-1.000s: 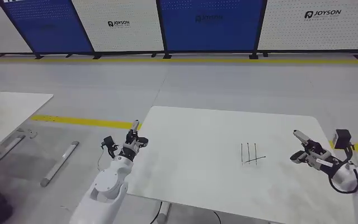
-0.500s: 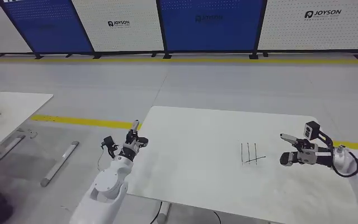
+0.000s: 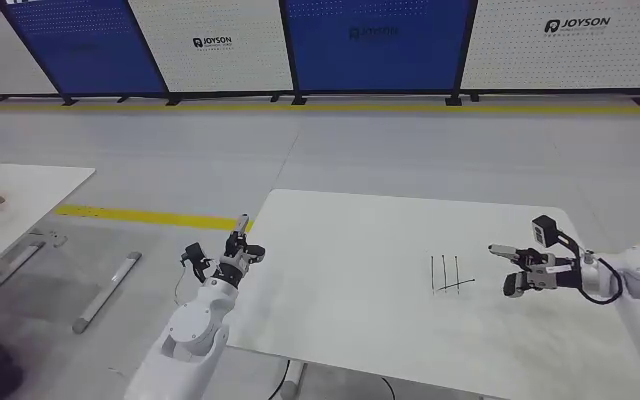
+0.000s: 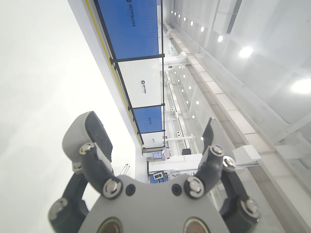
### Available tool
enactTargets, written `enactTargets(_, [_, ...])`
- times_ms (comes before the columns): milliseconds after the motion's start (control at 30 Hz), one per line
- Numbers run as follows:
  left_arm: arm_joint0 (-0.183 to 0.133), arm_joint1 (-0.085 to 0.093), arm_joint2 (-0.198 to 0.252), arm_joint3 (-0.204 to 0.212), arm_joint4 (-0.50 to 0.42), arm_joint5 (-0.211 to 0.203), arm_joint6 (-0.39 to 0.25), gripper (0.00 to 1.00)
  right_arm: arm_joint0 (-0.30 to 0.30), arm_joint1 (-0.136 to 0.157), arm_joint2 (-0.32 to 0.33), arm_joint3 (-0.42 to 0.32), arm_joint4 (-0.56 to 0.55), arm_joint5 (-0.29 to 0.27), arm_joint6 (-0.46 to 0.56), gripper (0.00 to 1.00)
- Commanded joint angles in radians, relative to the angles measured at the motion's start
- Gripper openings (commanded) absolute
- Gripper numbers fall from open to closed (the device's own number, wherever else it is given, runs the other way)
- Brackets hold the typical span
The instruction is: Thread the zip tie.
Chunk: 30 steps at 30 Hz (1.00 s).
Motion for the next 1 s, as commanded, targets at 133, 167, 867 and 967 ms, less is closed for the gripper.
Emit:
enactTargets(133, [0.0,0.0,0.0,0.0,0.0,0.0,0.0,1.0,-0.018,0.001,-0.028,-0.019,-0.015,-0.215,0.0,1.0])
enactTargets(167, [0.0,0.0,0.0,0.0,0.0,0.0,0.0,1.0,-0.012,0.004,-0.04,-0.008,-0.013,-0.259,0.0,1.0])
enactTargets(867, [0.0,0.0,0.0,0.0,0.0,0.0,0.0,1.0,0.109,0.03,-0.25,0.013,-0.081,-0.442,0.0,1.0])
enactTargets(967, [0.0,0.0,0.0,0.0,0.0,0.0,0.0,1.0,0.096,0.026,-0.257,0.014,-0.059,-0.442,0.0,1.0])
